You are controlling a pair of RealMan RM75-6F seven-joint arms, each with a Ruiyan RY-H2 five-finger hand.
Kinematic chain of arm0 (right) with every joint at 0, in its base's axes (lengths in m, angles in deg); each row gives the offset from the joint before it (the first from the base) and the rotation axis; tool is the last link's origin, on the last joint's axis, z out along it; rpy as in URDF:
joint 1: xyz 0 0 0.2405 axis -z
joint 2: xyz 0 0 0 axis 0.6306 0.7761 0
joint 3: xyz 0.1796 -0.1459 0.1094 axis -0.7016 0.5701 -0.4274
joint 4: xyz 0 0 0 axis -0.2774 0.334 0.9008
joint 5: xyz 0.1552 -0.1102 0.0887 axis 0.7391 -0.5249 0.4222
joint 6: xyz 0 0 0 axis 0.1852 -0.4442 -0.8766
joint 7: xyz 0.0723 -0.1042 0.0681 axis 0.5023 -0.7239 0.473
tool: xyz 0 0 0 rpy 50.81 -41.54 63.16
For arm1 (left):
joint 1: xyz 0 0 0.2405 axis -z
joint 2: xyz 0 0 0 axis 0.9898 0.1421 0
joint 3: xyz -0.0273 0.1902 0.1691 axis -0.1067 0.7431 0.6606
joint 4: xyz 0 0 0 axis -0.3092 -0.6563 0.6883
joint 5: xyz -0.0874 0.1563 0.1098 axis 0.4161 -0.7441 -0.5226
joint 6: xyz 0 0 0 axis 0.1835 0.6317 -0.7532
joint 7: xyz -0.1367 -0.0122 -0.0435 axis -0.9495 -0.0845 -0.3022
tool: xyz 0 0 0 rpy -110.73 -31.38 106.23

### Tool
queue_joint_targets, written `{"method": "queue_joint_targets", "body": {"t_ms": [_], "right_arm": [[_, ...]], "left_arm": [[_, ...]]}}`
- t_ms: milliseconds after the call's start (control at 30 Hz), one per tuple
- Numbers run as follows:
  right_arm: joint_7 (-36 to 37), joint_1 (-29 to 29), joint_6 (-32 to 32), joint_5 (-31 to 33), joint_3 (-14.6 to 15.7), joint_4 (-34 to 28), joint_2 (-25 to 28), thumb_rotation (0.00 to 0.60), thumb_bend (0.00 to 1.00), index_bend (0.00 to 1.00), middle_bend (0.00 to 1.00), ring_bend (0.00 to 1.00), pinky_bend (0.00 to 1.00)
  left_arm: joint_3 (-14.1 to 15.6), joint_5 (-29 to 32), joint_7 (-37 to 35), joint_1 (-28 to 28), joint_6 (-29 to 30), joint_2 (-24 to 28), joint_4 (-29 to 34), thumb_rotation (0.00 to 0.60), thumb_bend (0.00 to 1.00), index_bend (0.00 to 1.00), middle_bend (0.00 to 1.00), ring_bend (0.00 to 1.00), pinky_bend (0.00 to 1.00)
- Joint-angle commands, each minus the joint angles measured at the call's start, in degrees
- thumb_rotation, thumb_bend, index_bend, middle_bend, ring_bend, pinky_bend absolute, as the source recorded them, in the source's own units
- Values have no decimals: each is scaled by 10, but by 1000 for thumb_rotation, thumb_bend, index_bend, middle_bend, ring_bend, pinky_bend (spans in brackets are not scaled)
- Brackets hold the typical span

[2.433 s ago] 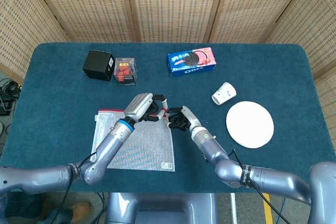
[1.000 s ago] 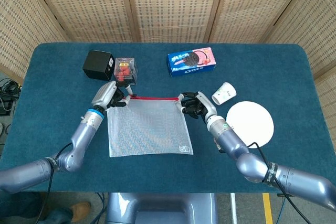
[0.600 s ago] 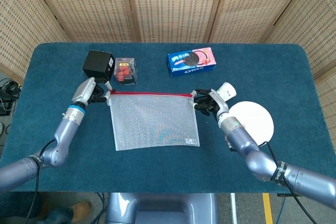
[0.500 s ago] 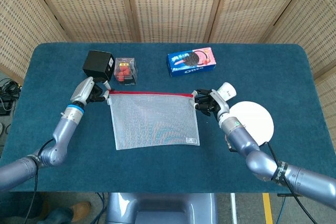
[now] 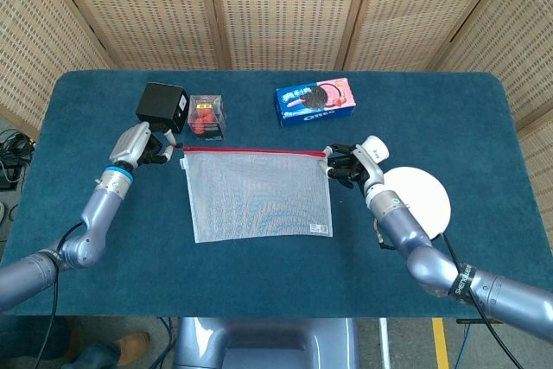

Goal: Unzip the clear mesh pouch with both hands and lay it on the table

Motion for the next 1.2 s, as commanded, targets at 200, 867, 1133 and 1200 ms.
{"method": "queue_joint_targets", "body": {"t_ms": [200,867,1133,1200], "right_arm": [[2,1,4,1,4,7,0,600,853,758,903,901,1000],[-112,25,-89,-157,78,-2,14,600,0,0,863,896,1000],[-250,105,-273,-462,193,27,46,600,0,65,584,639,605],[-314,126,-332,-515,218,58,45,600,0,91,449,470,268]], "left_arm": [[1,26,20,4,-2,10,0,600,631,833,1000,975,1000],[7,-117,-31,-49,81,56,55,600,0,0,984,949,1000],[58,-209,39,-147,256,122,130,600,0,0,364,470,540],[70,-210,77,-172,293,133,149,600,0,0,103,238,288]]}}
